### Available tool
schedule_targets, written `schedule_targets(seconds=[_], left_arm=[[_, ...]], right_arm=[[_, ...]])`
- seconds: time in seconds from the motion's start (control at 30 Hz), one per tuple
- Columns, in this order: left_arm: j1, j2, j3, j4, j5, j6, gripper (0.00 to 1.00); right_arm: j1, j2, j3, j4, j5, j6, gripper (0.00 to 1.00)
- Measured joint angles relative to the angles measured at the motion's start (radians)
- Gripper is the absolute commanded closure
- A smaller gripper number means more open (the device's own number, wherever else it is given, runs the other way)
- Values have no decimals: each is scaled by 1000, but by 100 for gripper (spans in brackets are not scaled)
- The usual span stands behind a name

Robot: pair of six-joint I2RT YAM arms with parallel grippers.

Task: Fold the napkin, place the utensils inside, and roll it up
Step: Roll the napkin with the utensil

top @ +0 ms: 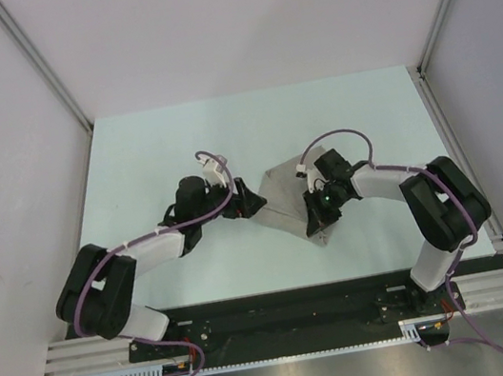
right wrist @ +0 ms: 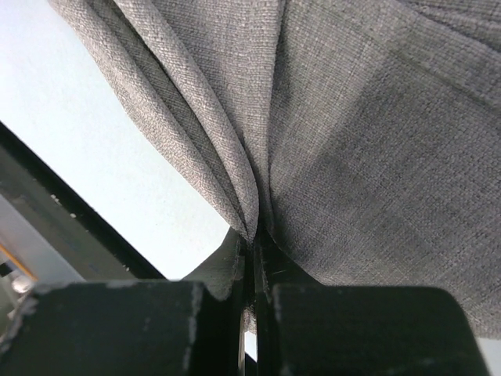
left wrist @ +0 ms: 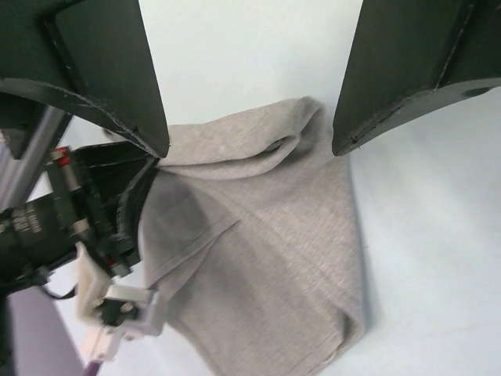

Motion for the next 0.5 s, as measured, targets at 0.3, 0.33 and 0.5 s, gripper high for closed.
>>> schedule_targets(seconds=[0.3, 0.33, 0.5], left_arm=[[1, -5, -89, -72, -42, 60, 19], [1, -3, -93, -75, -42, 60, 19], [5, 51, -92, -30, -36, 58, 22]], right_arm=[[-52, 45, 8, -2, -92, 22, 100], [-55, 47, 8, -2, -98, 23, 100], [-58, 50, 9, -2, -105, 24, 100]])
